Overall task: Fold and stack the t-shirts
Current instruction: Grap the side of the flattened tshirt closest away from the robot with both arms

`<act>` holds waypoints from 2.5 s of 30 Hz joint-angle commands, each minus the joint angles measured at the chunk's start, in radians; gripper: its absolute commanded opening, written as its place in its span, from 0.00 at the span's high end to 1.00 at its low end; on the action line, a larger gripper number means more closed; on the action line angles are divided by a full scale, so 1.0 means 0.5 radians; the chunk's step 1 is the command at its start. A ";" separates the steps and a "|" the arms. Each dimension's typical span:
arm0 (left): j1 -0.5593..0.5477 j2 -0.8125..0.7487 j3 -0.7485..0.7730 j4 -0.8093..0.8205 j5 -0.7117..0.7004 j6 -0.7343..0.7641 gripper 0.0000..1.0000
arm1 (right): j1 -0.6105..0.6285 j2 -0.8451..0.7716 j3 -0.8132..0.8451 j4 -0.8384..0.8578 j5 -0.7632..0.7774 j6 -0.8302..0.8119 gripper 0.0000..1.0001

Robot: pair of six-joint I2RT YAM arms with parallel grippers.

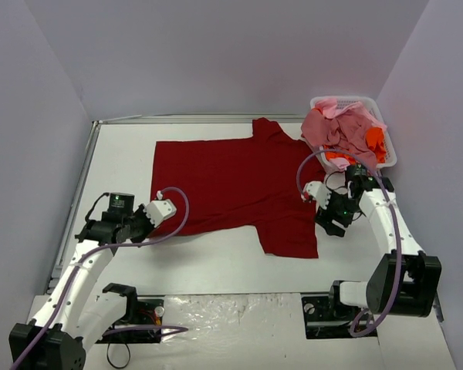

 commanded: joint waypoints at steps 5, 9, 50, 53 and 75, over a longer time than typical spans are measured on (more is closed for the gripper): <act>0.013 0.087 0.026 -0.012 -0.006 -0.046 0.97 | 0.302 -0.333 -0.225 -0.279 0.058 -0.429 0.36; 0.013 0.093 0.020 0.000 -0.034 -0.061 0.98 | 0.645 -0.404 -0.235 -0.316 0.083 -0.257 0.33; 0.010 0.133 0.002 0.061 -0.114 -0.086 0.98 | 1.045 0.786 -0.054 -0.009 0.340 0.172 0.41; 0.013 0.136 0.002 0.061 -0.114 -0.086 0.98 | 1.060 0.841 -0.045 0.034 0.359 0.188 0.41; 0.013 0.124 -0.023 0.089 -0.138 -0.086 0.98 | 1.299 0.728 -0.330 0.727 0.610 0.366 0.39</act>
